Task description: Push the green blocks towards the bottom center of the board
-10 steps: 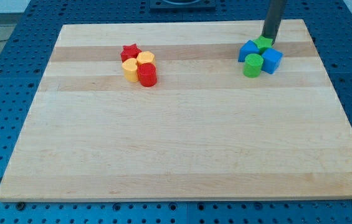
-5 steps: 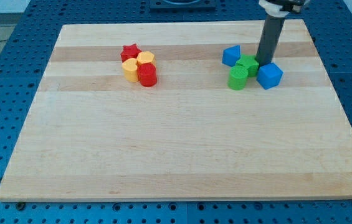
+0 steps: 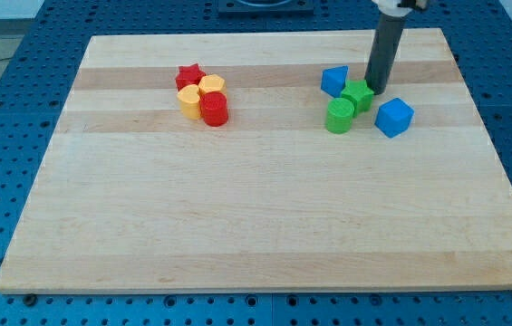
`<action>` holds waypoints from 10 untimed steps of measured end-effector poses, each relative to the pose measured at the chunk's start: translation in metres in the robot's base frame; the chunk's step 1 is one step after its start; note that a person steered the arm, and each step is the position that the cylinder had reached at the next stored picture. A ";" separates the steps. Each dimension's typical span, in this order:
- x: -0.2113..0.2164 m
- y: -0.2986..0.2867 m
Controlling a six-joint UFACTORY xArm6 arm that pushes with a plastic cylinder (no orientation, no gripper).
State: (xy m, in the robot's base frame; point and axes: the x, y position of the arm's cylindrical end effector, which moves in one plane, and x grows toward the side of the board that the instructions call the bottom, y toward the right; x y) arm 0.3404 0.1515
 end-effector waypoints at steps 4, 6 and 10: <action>-0.010 -0.020; -0.001 -0.049; 0.117 -0.061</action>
State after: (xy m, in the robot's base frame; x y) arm 0.4572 0.0900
